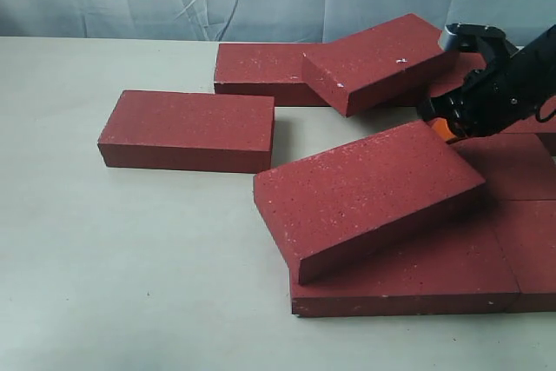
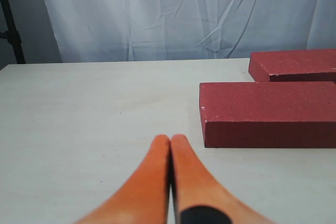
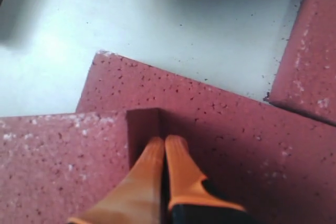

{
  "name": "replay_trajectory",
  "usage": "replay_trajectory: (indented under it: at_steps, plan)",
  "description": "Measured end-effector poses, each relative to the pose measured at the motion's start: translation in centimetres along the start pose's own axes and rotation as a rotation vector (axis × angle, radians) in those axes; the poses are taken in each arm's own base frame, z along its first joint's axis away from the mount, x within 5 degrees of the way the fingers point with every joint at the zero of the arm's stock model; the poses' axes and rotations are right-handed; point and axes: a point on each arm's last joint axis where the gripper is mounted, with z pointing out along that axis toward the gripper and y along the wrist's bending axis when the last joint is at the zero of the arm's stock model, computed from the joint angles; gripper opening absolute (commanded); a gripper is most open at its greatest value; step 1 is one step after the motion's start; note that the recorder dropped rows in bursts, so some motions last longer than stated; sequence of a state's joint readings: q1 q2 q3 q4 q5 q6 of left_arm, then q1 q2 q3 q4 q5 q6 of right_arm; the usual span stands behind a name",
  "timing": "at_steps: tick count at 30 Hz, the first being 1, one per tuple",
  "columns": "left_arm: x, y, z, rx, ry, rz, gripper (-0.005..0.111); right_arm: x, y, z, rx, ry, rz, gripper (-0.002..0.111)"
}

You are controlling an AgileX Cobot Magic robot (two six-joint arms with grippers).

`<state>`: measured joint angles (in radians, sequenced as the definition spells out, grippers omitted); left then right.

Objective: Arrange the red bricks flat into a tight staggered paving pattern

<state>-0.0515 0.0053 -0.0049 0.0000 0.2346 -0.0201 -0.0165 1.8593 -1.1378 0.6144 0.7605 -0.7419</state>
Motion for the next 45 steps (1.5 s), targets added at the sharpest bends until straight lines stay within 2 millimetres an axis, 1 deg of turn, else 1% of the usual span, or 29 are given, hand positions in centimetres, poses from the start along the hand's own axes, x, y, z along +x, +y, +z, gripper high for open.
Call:
replay_trajectory:
  at_steps: [9, 12, 15, 20, 24, 29, 32, 38, 40, 42, 45]
  plan:
    - [0.0, 0.0, 0.0, 0.0, 0.0, 0.0, 0.0, -0.1, -0.2, 0.0, 0.025, -0.011, 0.098, -0.001]
    - [0.0, 0.0, 0.0, 0.0, 0.0, 0.0, 0.0, -0.1, -0.3, -0.5, 0.054, -0.01, 0.13, -0.001]
    - [0.0, 0.0, 0.0, 0.0, 0.0, 0.0, 0.0, -0.1, -0.2, -1.7, 0.1, -0.017, 0.15, -0.001]
    - [0.0, 0.0, 0.0, 0.0, 0.0, 0.0, 0.0, -0.2, 0.4, -4.3, 0.166, -0.064, 0.168, -0.001]
    - [0.0, 0.0, 0.0, 0.0, 0.0, 0.0, 0.0, -0.1, 1.4, -6.5, 0.179, -0.118, 0.16, -0.001]
    - [0.0, 0.0, 0.0, 0.0, 0.0, 0.0, 0.0, -0.2, 2.8, -8.2, 0.164, -0.167, 0.145, -0.001]
    - [0.0, 0.0, 0.0, 0.0, 0.0, 0.0, 0.0, -0.5, 4.0, -8.3, 0.129, -0.185, 0.142, -0.001]
    - [0.0, 0.0, 0.0, 0.0, 0.0, 0.0, 0.0, -0.7, 6.3, -7.5, 0.086, -0.17, 0.092, -0.001]
    - [0.0, 0.0, 0.0, 0.0, 0.0, 0.0, 0.0, -0.7, 6.7, -7.3, 0.087, -0.162, 0.071, -0.001]
    - [0.0, 0.0, 0.0, 0.0, 0.0, 0.0, 0.0, -0.7, 6.7, -7.3, 0.106, -0.152, 0.047, -0.001]
    - [0.0, 0.0, 0.0, 0.0, 0.0, 0.0, 0.0, -0.5, 6.1, -7.3, 0.173, -0.136, 0.019, -0.001]
